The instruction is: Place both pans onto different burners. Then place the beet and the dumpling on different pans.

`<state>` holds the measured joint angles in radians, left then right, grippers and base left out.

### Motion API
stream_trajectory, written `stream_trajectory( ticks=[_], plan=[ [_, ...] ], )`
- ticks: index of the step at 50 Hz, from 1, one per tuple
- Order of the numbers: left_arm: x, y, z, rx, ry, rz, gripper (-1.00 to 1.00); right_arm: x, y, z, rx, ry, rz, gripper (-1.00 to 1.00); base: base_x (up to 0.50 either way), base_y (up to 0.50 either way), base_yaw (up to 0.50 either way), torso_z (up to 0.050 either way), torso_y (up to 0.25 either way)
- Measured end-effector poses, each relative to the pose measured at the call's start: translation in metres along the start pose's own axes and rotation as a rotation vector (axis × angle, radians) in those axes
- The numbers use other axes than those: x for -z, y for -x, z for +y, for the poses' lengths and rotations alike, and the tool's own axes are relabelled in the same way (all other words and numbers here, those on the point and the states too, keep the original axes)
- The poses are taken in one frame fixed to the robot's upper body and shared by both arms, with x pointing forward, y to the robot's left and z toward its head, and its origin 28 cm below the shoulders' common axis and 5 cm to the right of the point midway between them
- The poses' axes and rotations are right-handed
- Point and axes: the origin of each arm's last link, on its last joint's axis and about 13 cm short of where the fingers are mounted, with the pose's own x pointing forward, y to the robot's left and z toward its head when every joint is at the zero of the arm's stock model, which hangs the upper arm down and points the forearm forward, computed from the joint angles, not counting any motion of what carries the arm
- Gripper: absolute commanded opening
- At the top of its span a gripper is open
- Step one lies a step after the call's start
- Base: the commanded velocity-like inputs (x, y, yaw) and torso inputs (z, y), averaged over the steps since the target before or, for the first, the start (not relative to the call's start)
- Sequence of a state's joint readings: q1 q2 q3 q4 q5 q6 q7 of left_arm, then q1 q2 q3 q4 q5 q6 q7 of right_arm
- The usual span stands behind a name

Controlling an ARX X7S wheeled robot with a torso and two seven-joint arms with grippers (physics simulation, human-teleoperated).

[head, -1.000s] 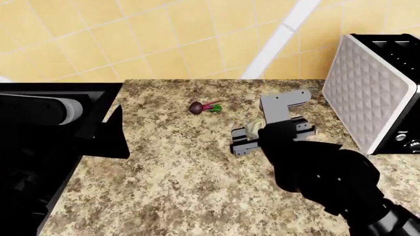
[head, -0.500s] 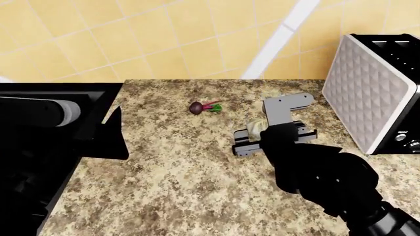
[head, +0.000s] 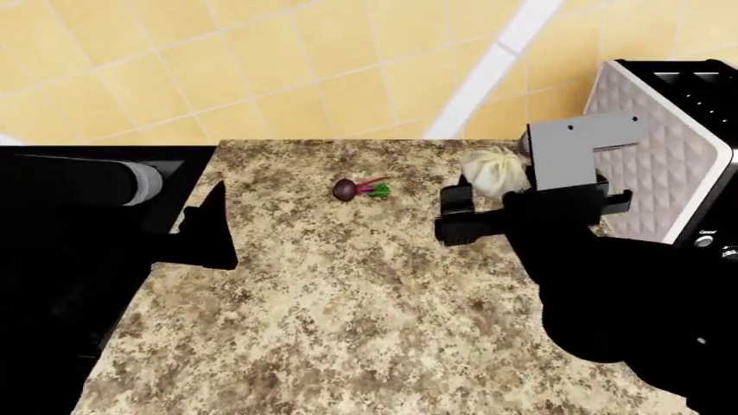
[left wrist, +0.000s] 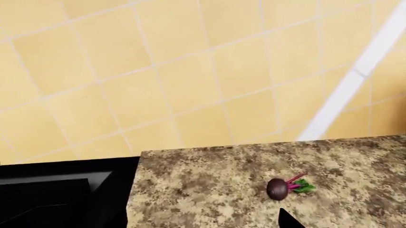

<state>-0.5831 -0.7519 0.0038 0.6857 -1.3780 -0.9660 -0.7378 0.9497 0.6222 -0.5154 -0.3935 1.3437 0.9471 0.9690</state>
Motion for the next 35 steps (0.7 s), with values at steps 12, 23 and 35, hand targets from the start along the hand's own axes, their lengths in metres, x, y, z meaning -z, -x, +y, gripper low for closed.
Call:
stream_trajectory(
  ticks=[12,23,35],
  plan=[
    [-0.013,-0.06,-0.004,0.06,-0.023,0.038,1.0,0.007,0.028,-0.006,-0.006,0.016,-0.04,-1.0,0.0,0.0,0.0,0.0,0.0],
    [-0.023,-0.124,-0.007,0.121,-0.043,0.132,1.0,0.012,0.031,-0.009,-0.007,0.017,-0.038,-1.0,0.0,0.0,0.0,0.0,0.0],
    [-0.022,-0.164,-0.015,0.181,-0.08,0.225,1.0,0.016,0.029,-0.009,-0.009,0.015,-0.03,-1.0,0.0,0.0,0.0,0.0,0.0]
  ],
)
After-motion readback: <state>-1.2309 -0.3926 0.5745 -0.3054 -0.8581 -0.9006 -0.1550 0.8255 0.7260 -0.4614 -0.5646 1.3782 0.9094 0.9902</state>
